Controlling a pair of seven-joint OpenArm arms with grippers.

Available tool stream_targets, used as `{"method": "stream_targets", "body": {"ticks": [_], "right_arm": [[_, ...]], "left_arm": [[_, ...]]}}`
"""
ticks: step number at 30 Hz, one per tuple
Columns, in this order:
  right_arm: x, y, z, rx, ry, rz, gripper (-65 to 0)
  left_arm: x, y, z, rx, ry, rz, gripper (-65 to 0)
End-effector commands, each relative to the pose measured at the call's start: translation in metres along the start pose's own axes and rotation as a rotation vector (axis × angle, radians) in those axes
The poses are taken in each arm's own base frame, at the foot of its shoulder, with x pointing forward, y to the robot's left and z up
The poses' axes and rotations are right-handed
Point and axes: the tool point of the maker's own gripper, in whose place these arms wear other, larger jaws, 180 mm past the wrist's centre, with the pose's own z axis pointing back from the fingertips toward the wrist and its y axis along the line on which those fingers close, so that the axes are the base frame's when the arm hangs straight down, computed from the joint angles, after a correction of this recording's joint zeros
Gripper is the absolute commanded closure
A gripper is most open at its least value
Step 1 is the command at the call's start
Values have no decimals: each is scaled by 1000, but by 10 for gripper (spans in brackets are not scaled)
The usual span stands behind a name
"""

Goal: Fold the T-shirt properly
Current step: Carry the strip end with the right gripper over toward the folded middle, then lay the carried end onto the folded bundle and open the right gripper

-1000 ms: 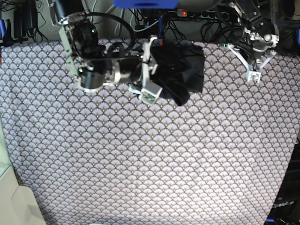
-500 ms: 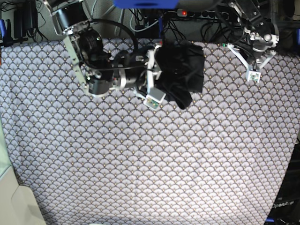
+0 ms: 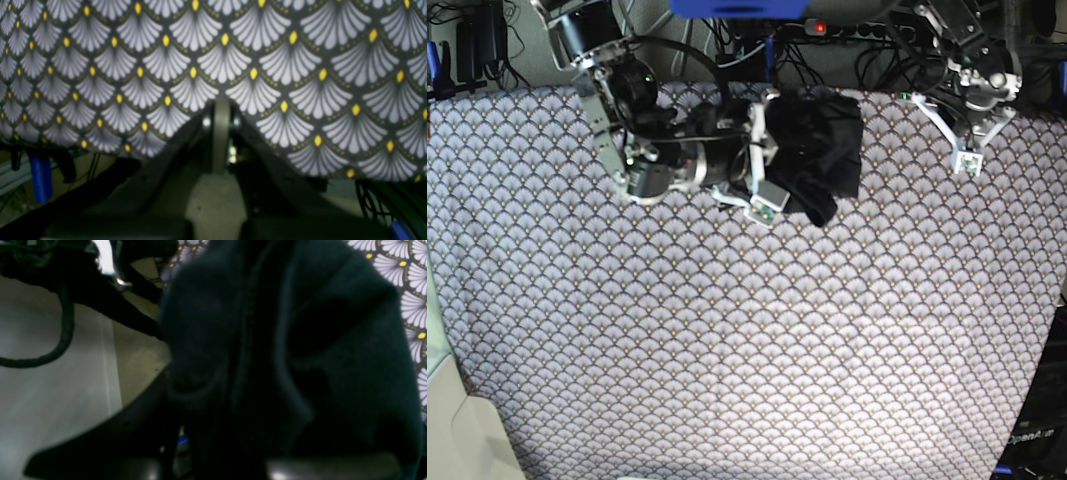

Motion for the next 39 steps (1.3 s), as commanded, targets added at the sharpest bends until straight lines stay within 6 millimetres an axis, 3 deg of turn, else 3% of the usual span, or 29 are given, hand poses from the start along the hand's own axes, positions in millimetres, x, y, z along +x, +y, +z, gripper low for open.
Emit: {"method": "stream_targets", "body": {"ticks": [1,7,10,18,27,35,39], "right_arm": [[15,3,2,11,-49,21,-162],[15,7,0,24,-38,25,-404],[20,12,-3,35,-47,31,-443],[10,32,-14,88,-12,46,-394],[1,39,-5,91,30,116,-319],[-2,48,5,90,40,169,-169],[0,48,6,88,35,171,-71]], "left_arm": [[10,4,4,14,-35,-3,0],[9,3,4,12,-33,-1,0],[10,3,4,12,-33,-1,0],[9,3,3,9,-33,3,0],[11,7,5,20,-38,1,0],[67,28,40,125,-195,-27,0],[85,32,45,140,-241,-22,0]]}}
